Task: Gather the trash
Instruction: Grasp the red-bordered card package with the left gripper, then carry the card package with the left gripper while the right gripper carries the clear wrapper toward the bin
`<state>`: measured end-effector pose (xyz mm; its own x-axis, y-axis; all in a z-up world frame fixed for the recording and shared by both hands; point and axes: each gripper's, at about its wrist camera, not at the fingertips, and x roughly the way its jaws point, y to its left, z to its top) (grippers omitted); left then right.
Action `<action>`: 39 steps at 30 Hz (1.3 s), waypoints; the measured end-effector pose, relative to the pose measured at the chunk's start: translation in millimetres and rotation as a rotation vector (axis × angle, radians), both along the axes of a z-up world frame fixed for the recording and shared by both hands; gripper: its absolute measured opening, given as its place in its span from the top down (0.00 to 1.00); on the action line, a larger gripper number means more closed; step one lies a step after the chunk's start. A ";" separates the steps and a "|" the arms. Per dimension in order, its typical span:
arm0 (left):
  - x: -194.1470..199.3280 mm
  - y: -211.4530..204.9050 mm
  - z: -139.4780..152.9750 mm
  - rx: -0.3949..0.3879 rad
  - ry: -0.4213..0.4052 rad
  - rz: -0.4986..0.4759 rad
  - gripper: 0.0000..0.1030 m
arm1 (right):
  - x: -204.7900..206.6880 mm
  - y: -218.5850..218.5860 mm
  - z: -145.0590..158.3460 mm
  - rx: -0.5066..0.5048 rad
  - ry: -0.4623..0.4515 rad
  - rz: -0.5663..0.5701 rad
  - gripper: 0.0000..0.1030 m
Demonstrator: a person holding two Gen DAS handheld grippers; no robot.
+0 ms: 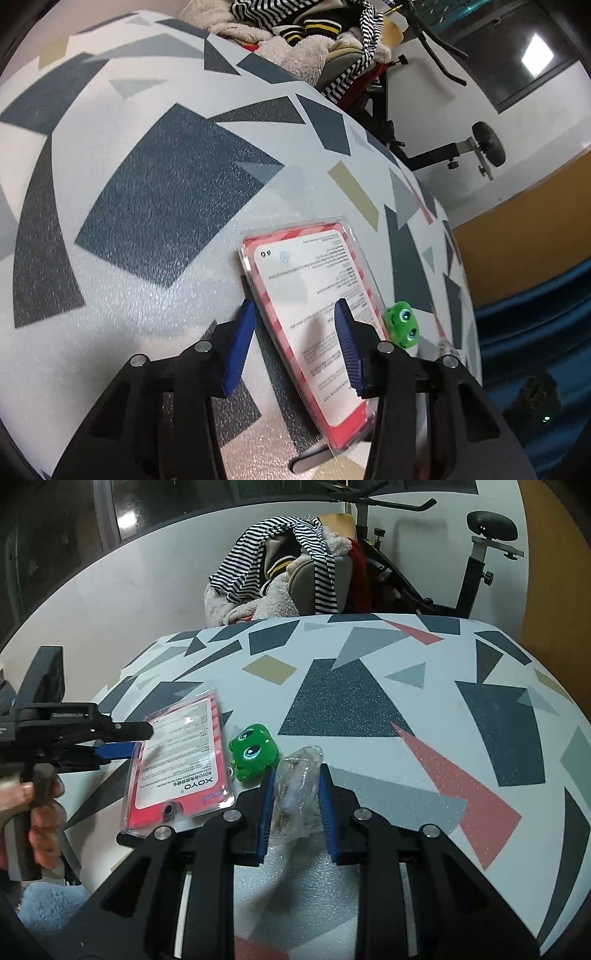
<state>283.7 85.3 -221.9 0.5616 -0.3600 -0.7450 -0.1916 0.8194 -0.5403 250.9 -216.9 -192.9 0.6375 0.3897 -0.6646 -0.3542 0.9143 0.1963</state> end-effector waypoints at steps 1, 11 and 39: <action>1.2 -1.0 0.2 0.012 0.000 0.000 0.58 | -0.3 1.2 0.4 -0.001 0.000 0.001 0.75; 21.8 -9.3 1.4 0.124 0.000 -0.028 0.60 | -1.4 1.7 1.6 0.004 -0.005 -0.004 0.75; -81.5 -20.7 141.3 0.321 -0.377 -0.215 0.96 | -68.8 -7.5 67.3 0.082 -0.101 0.027 0.75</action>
<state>202.3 64.6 -80.6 0.7497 -0.2835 -0.5979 0.1576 0.9541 -0.2548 182.1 -224.3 -125.6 0.6879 0.4582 -0.5629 -0.4006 0.8864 0.2319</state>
